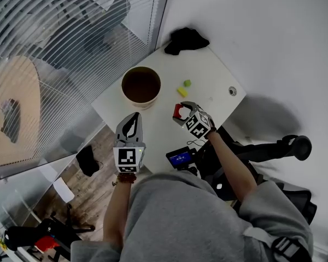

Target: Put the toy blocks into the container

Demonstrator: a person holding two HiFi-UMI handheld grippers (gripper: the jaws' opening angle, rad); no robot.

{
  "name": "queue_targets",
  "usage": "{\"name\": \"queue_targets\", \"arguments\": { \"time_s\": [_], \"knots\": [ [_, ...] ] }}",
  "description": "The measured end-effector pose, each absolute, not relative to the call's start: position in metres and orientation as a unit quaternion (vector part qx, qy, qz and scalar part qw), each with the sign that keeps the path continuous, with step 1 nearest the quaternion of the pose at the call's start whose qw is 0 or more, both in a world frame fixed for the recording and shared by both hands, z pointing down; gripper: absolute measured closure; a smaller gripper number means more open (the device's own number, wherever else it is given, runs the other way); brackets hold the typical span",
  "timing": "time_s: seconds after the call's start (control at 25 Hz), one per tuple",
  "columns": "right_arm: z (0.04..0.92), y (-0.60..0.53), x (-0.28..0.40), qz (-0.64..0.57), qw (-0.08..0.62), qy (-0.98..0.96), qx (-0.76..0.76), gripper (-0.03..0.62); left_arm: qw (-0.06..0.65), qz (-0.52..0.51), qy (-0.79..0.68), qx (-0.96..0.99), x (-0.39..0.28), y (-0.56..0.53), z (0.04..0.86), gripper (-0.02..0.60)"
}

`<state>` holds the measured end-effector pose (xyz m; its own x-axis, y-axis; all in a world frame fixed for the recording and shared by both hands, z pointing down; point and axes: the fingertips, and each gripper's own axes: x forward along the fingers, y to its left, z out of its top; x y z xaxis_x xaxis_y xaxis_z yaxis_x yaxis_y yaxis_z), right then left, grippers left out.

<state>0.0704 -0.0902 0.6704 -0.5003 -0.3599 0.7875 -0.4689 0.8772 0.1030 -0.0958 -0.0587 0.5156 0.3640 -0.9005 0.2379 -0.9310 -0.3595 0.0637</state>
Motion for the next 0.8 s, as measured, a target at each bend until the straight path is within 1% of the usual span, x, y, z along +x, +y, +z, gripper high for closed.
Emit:
{"name": "queue_targets", "arguments": {
  "time_s": [0.2,0.8],
  "knots": [
    [0.656,-0.089,0.062,0.054,0.426,-0.868,0.248,0.289,0.104,0.079,-0.555,0.822,-0.096,-0.062,0.522,0.574],
    [0.634,-0.093,0.065,0.041,0.409,-0.873,0.262,0.289,0.104,0.076,-0.547,0.827,-0.088,-0.068,0.522,0.574]
  ]
}}
